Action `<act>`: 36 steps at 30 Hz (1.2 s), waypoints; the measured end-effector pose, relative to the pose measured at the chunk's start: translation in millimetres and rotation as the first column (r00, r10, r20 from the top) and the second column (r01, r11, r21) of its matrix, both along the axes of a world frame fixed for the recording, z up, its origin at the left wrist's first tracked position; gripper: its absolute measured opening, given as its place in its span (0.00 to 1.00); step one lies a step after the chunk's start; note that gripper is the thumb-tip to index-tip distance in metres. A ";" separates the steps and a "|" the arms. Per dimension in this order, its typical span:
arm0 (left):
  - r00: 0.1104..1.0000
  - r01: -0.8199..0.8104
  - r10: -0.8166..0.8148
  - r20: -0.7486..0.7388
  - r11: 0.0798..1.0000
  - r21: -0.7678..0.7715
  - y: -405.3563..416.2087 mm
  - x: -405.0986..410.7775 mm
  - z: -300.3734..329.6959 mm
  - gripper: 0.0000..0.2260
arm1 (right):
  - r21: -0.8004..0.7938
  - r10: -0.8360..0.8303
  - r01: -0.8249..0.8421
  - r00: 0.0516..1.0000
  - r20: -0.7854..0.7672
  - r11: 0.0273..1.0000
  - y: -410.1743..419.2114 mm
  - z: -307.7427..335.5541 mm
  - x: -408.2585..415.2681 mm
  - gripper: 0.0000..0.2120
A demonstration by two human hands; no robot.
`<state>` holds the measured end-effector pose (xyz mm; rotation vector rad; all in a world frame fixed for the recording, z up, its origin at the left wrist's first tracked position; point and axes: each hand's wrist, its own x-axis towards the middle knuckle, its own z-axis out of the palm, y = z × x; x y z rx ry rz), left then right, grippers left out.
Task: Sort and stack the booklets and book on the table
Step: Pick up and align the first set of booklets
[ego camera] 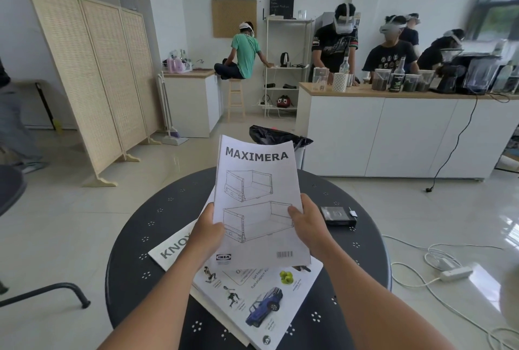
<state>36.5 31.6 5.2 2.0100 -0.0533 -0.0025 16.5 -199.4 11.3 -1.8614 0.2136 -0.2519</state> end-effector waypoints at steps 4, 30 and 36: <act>0.999 0.021 -0.020 -0.045 0.999 0.040 -5.7 10.8 2.6 0.16 | 0.014 -0.035 0.035 0.999 -0.030 0.999 -3.2 -4.2 9.4 0.11; 0.927 -0.204 0.359 -0.108 0.727 0.656 11.7 80.5 -23.1 0.22 | 0.066 -0.055 0.071 0.974 -0.222 0.995 -14.8 -52.2 35.1 0.09; 0.967 -0.169 0.218 -0.132 0.937 0.307 17.4 79.2 -28.8 0.12 | 0.059 -0.059 0.074 0.974 -0.218 0.996 -14.5 -50.2 34.3 0.09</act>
